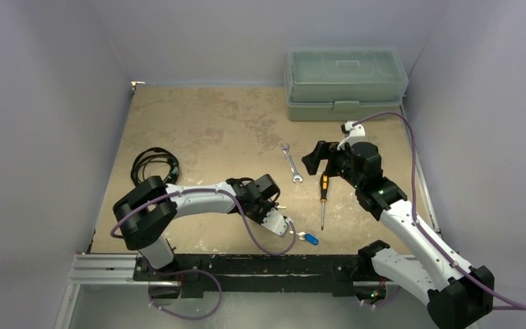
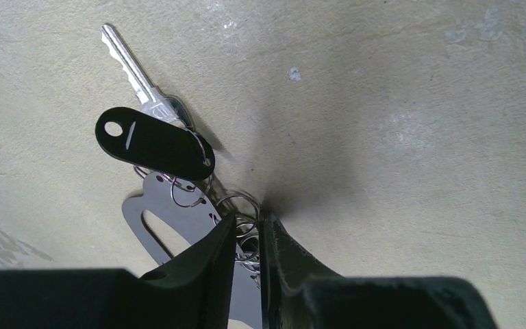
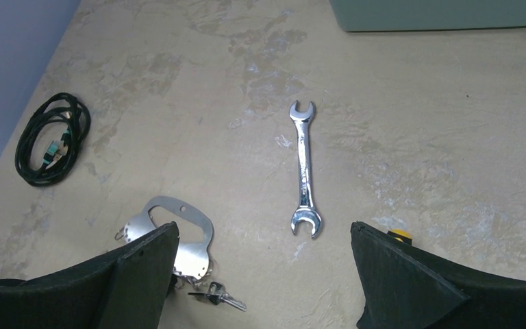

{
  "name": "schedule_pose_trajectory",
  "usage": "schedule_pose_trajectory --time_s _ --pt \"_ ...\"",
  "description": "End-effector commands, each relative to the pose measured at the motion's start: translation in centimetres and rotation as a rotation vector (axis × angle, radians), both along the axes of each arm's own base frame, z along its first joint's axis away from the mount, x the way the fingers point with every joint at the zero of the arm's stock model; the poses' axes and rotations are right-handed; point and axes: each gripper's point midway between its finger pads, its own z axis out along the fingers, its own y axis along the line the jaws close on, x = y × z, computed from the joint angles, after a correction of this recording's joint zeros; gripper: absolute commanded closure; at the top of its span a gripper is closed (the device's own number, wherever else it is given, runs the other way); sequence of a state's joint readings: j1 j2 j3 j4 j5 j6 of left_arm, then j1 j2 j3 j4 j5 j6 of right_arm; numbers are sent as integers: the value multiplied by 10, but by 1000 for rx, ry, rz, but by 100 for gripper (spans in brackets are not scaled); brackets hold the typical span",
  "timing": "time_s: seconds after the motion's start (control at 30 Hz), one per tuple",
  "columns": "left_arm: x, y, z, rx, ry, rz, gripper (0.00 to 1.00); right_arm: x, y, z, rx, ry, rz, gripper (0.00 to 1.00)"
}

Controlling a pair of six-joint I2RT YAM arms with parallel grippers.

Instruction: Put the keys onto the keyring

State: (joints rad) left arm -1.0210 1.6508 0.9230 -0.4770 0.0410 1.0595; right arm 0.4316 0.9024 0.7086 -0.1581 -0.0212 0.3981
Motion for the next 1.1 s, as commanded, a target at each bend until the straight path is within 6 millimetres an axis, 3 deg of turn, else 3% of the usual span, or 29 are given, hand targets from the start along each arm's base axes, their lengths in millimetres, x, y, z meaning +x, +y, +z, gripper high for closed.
schedule_pose_trajectory --time_s 0.0,0.73,0.83,1.07 --pt "0 6 -8 56 20 -21 83 4 5 16 11 -56 26 1" --pt "-16 20 -47 180 162 -6 100 0 8 18 19 -59 51 1" --pt "-20 13 -42 152 208 4 100 -1 8 17 19 -57 51 1" --pt "-33 -6 -2 0 270 24 100 -3 9 19 28 -60 60 1"
